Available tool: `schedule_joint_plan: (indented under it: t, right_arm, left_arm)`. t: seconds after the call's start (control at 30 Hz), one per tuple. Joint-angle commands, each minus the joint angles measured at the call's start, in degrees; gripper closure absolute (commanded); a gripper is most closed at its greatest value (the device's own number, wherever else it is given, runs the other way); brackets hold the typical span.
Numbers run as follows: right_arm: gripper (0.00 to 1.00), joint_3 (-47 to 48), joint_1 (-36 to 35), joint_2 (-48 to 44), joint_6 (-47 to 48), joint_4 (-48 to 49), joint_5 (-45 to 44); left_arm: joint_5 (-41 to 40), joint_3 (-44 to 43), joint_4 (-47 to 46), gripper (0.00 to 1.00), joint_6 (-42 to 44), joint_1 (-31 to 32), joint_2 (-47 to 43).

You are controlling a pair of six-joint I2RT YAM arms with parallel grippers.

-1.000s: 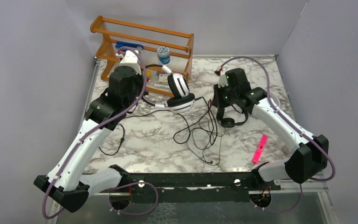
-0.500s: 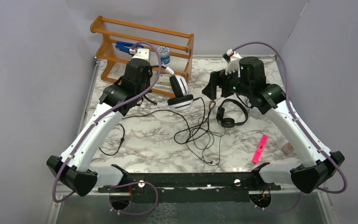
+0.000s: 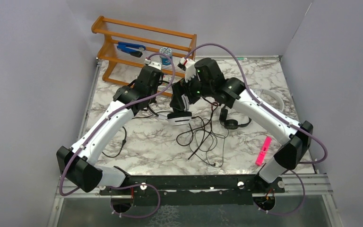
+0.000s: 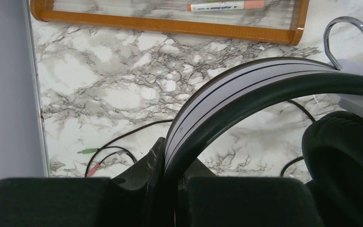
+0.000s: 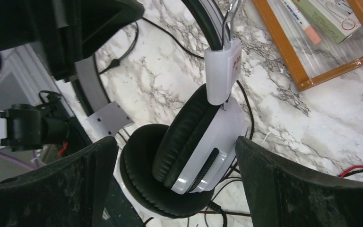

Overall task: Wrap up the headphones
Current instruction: Wrap the headphones cable around the headphones.

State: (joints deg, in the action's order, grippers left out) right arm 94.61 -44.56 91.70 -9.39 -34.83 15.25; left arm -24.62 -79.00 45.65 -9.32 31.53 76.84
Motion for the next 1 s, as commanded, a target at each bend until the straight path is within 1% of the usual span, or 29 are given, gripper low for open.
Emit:
schedule_joint_plan:
  t: [0.0, 0.07, 0.13, 0.17, 0.23, 0.3, 0.37, 0.53, 0.6, 0.67, 0.77, 0.83, 0.87, 0.93, 0.97]
  right_arm:
    - [0.03, -1.6, -1.1, 2.6, 1.7, 1.0, -5.6]
    - [0.13, -4.1, -1.1, 3.4, 2.3, 3.9, -5.5]
    - [0.25, -5.4, -1.1, 3.8, 2.9, 5.4, -7.9]
    - [0.27, -6.7, -1.1, 3.5, 3.0, 7.0, -10.0]
    - [0.26, -8.0, -1.1, 3.3, 4.0, 8.1, -12.9]
    - [0.19, -8.3, -1.1, 3.7, 5.0, 7.8, -13.4]
    - [0.14, -8.8, -1.1, 4.1, 4.7, 7.1, -13.6]
    - [0.14, -12.7, -1.1, 4.1, 2.4, 9.4, -8.6]
    - [0.15, -12.3, -1.1, 4.7, 0.9, 9.2, -8.0]
    - [0.17, -10.1, -1.1, 6.0, -0.2, 7.6, -6.7]
    - [0.25, -6.0, -1.1, 8.7, -1.6, 2.7, -7.7]
    - [0.31, -5.9, -1.1, 9.0, -1.0, 2.9, -6.6]
    - [0.32, -6.1, -1.1, 8.6, -0.4, 2.7, -6.5]
    - [0.40, -8.4, -1.1, 6.7, 0.6, 3.3, -7.9]
    - [0.45, -10.3, -1.1, 5.3, 1.3, 4.6, -8.6]
  left_arm:
    - [2.1, 0.0, -3.1, 1.00, -0.4, 0.3, -2.1]
    - [3.1, 0.4, -3.1, 1.00, 0.2, 0.3, -2.1]
    - [4.4, 0.8, -3.0, 1.00, 1.2, 0.3, -1.7]
    - [4.9, 1.0, -3.0, 1.00, 1.7, 0.3, -1.6]
    - [5.9, 1.9, -3.1, 1.00, 2.0, 0.3, -1.9]
    - [5.9, 2.8, -3.2, 1.00, 2.1, 0.3, -2.5]
    - [5.3, 3.4, -3.2, 1.00, 2.4, 0.3, -3.1]
    - [4.2, 4.4, -3.8, 1.00, 2.5, 0.3, -4.6]
    - [4.4, 3.4, -3.5, 1.00, 2.7, 0.3, -4.0]
    - [5.0, 0.1, -1.3, 1.00, 1.7, 0.3, -2.8]
    - [7.6, -3.6, 0.8, 1.00, 1.9, 0.3, -1.1]
    - [8.3, -4.7, 1.2, 1.00, 2.6, 0.3, -0.5]
    - [8.2, -4.8, 1.3, 1.00, 3.4, 0.3, -0.1]
    - [6.1, -4.4, 1.5, 1.00, 4.5, 0.3, 0.1]
    - [4.8, -4.0, 1.5, 1.00, 5.0, 0.3, 0.0]
